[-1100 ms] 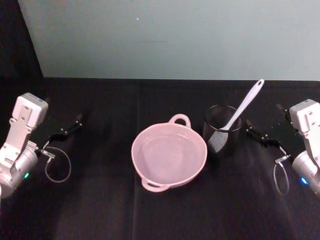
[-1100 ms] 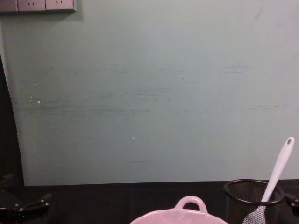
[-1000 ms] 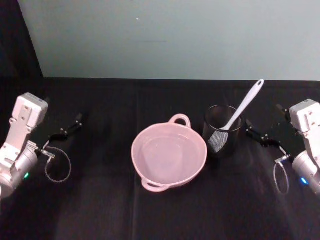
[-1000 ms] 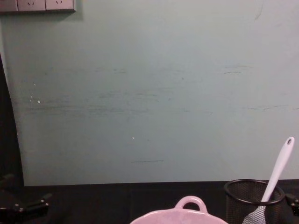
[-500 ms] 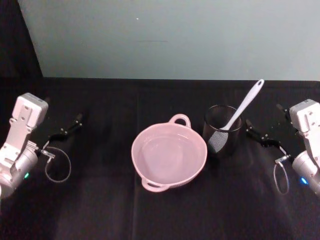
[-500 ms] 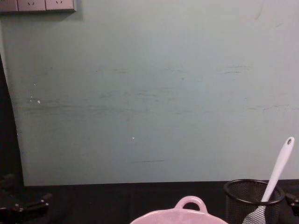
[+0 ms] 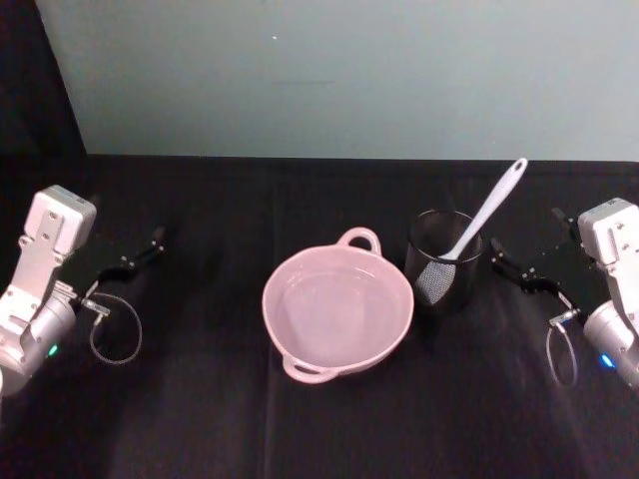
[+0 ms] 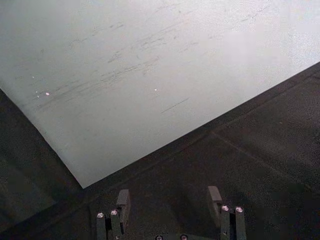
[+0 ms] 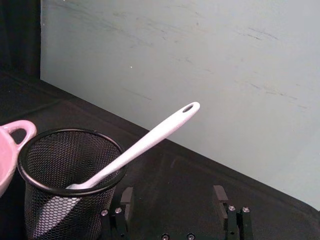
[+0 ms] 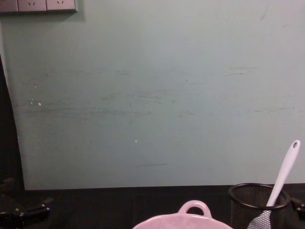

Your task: Use the one hand to pick up the spoon and stir the clear water in the bowl.

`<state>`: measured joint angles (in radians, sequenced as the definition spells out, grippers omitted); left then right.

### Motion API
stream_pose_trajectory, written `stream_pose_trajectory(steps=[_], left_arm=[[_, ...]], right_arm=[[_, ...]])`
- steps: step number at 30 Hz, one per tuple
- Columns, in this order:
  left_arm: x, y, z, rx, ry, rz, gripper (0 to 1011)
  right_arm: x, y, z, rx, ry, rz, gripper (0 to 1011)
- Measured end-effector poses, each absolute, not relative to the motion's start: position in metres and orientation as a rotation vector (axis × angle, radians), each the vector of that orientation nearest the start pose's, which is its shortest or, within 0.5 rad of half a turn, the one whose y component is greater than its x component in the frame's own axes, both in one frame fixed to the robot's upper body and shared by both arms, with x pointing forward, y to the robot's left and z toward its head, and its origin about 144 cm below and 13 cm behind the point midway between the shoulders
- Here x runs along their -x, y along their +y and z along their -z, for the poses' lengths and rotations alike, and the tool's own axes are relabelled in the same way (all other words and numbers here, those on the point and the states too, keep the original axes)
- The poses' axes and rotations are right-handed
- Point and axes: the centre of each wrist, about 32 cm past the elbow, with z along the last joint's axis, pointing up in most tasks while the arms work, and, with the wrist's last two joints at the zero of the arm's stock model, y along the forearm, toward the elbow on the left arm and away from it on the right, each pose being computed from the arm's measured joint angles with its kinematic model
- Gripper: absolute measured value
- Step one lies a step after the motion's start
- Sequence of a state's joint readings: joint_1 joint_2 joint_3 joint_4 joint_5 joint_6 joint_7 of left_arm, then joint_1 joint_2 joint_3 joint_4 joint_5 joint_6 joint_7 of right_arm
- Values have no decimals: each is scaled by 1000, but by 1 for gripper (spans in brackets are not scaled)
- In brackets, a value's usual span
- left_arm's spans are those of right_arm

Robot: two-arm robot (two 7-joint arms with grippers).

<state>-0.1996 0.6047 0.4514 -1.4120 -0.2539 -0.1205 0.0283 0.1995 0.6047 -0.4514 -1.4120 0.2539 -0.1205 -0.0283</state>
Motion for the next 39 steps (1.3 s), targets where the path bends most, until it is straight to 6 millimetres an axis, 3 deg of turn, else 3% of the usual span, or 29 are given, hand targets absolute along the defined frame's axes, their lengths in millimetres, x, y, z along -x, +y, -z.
stream_pose_trajectory(steps=[7,14,18,24,30,39], left_arm=[[-489,310,-1140,-304,-285,-1248,1011],[-489,310,-1140,-304,-285,-1248,1011],[-489,310,-1140,-305,-285,-1248,1011],[-489,310,-1140,-304,-285,-1248,1011],[-489,310,-1140,-304,-285,-1248,1011],[-489,310,-1140,-304,-285,-1248,1011]], right_arm=[[-489,-310,-1140,304,-285,1248,1004],[-472,-316,-1144,288,-268,1269,1004],[-458,-321,-1148,223,-214,1289,1004],[-451,-323,-1159,51,-64,1272,1004],[-461,-325,-1166,-128,149,1209,1004],[-494,-328,-1166,-358,464,1110,1004]])
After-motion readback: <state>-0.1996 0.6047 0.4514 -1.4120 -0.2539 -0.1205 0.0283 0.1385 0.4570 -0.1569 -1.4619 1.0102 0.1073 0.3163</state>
